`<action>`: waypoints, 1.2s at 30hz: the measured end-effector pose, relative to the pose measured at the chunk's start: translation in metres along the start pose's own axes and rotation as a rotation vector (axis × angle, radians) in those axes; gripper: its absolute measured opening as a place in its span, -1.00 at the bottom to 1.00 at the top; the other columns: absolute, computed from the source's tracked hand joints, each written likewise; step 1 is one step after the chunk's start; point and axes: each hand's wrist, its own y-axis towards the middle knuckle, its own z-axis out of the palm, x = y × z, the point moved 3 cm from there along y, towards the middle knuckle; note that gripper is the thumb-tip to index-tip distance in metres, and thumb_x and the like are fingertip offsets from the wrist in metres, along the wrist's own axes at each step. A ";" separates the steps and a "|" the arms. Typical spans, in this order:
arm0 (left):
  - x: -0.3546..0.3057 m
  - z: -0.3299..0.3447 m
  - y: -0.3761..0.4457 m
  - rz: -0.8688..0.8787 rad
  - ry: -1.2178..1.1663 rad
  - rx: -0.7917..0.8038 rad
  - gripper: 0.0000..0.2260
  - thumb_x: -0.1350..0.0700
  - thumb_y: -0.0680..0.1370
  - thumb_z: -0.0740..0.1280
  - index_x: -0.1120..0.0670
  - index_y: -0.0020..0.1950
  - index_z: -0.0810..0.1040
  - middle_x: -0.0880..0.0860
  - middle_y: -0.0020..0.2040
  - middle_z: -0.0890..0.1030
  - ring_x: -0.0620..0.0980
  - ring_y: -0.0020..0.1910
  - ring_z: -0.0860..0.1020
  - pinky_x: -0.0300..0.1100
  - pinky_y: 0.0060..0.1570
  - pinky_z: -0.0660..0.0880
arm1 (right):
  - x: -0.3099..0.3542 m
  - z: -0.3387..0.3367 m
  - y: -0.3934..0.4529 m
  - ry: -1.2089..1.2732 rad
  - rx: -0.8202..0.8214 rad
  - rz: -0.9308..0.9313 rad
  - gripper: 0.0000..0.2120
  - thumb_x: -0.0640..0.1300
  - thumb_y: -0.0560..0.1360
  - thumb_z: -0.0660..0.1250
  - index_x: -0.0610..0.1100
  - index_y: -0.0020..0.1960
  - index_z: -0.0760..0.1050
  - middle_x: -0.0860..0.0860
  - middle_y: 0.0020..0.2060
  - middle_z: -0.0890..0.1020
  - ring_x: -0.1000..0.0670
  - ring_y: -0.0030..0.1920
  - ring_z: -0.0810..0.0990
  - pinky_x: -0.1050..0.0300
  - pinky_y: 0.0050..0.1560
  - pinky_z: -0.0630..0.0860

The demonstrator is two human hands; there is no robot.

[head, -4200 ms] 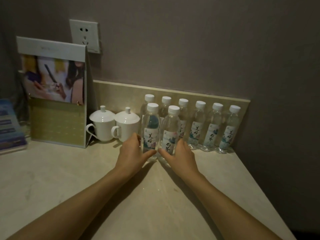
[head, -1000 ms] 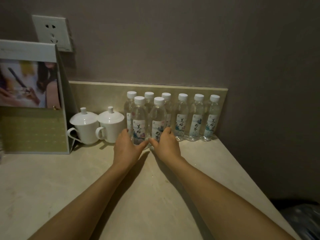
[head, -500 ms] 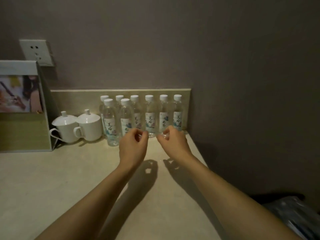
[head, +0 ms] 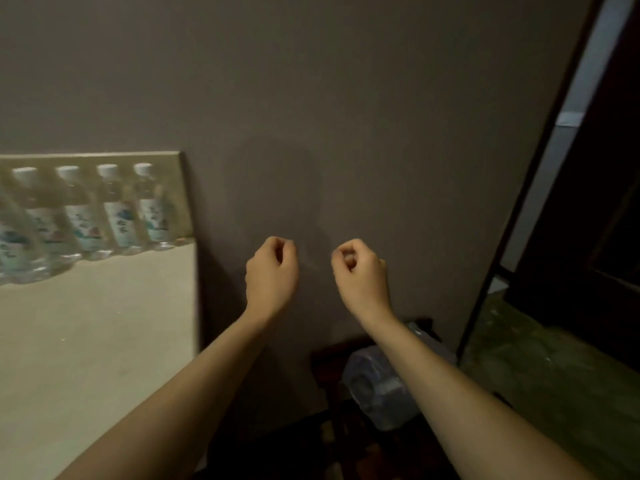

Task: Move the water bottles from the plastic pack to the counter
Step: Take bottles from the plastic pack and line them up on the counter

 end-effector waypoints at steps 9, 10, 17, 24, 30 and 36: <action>-0.004 0.178 -0.019 -0.148 -0.016 0.268 -0.74 -0.06 0.60 0.19 0.06 0.08 0.57 0.07 -0.02 0.66 0.13 0.01 0.63 0.11 0.11 0.57 | -0.134 -0.091 0.026 -0.096 -0.085 0.166 -0.91 -0.11 0.52 0.31 0.00 -0.17 0.47 0.15 -0.43 0.54 0.18 -0.35 0.52 0.42 -0.40 0.33; -0.002 0.200 -0.018 -0.163 -0.015 0.286 -0.74 -0.06 0.59 0.19 0.06 0.07 0.57 0.07 -0.03 0.66 0.14 0.00 0.63 0.11 0.11 0.56 | -0.153 -0.100 0.031 -0.110 -0.083 0.199 -0.92 -0.11 0.52 0.31 -0.02 -0.16 0.49 0.13 -0.42 0.56 0.14 -0.33 0.55 0.34 -0.35 0.41; 0.051 0.361 -0.027 -0.300 0.020 0.450 -0.77 -0.02 0.60 0.21 0.08 -0.14 0.54 0.09 -0.16 0.65 0.11 -0.11 0.63 0.00 -0.03 0.56 | -0.301 -0.153 0.079 -0.177 -0.005 0.460 -0.96 -0.15 0.51 0.31 -0.08 -0.11 0.52 -0.03 -0.29 0.66 -0.12 -0.18 0.65 -0.08 -0.09 0.60; 0.104 0.451 -0.032 -0.485 0.049 0.488 -0.75 0.05 0.62 0.20 0.15 -0.12 0.57 0.14 -0.17 0.65 0.13 -0.14 0.64 0.03 -0.03 0.60 | -0.405 -0.154 0.111 -0.170 0.250 0.663 -0.87 -0.09 0.54 0.30 0.03 -0.19 0.46 -0.07 -0.20 0.65 -0.14 -0.13 0.65 -0.18 -0.01 0.61; 0.160 0.489 -0.035 -0.608 0.150 0.476 -0.69 0.13 0.62 0.20 0.13 -0.32 0.45 0.23 -0.26 0.63 0.17 -0.24 0.59 0.04 -0.15 0.56 | -0.470 -0.116 0.120 -0.142 0.512 0.744 -0.86 -0.13 0.55 0.27 -0.06 -0.19 0.50 -0.12 -0.20 0.65 -0.11 -0.16 0.67 -0.09 -0.06 0.63; 0.212 0.509 -0.042 -0.801 0.195 0.507 -0.75 0.19 0.60 0.20 0.24 -0.23 0.53 0.31 -0.23 0.61 0.10 -0.26 0.53 -0.05 -0.23 0.47 | -0.529 -0.064 0.104 -0.115 0.864 0.781 -0.77 -0.20 0.54 0.22 -0.37 -0.01 0.53 -0.24 -0.17 0.61 -0.16 -0.14 0.61 -0.05 -0.08 0.56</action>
